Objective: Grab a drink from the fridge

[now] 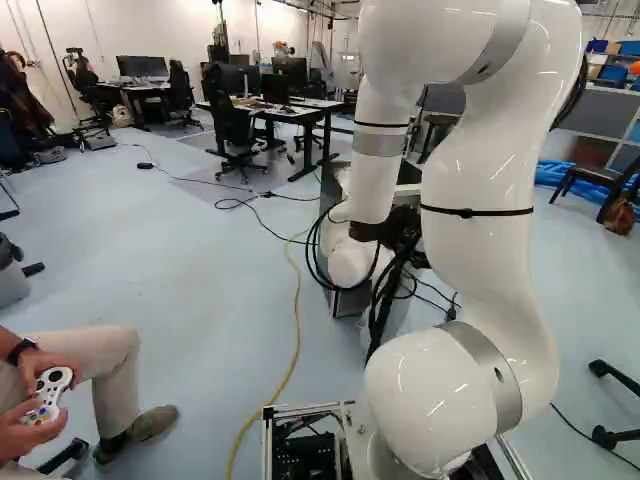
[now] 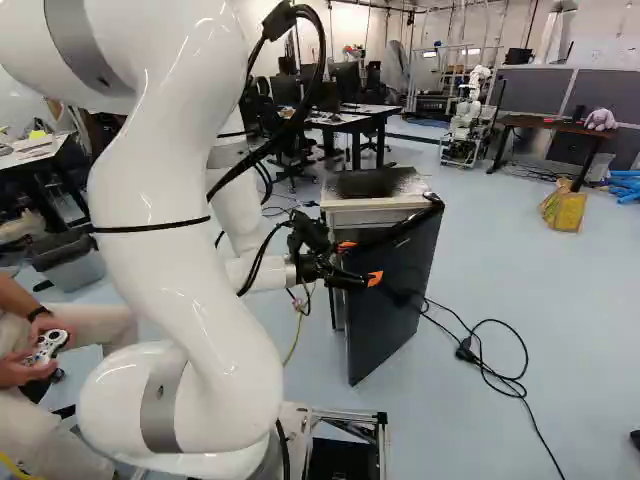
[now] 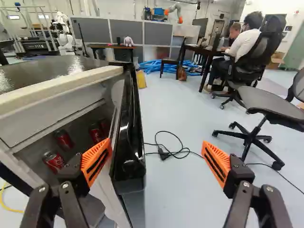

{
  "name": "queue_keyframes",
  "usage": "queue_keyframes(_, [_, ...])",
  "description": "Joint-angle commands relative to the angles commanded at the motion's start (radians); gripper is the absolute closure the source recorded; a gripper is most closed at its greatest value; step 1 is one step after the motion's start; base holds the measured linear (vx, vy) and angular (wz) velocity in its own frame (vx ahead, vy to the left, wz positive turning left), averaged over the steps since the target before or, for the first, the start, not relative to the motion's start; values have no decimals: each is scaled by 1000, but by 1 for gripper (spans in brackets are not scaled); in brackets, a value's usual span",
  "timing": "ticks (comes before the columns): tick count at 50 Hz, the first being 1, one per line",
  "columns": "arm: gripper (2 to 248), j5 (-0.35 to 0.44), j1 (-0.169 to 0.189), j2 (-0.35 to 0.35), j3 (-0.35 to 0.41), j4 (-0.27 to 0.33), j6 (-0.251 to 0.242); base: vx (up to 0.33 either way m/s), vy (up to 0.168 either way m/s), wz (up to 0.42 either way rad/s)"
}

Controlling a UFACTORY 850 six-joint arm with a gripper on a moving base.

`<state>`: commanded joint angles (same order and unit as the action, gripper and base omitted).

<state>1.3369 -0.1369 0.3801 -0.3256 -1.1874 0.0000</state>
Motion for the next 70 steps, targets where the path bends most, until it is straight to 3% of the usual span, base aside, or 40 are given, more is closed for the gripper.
queue_keyframes(36, [3, 0, 113, -52, 89, -110, 0, 0, 0, 0])
queue_keyframes(52, [3, 0, 202, -49, 84, -152, 0, 0, 0, 0])
queue_keyframes(70, [3, 0, 318, -16, 22, -157, 0, 0, 0, 0])
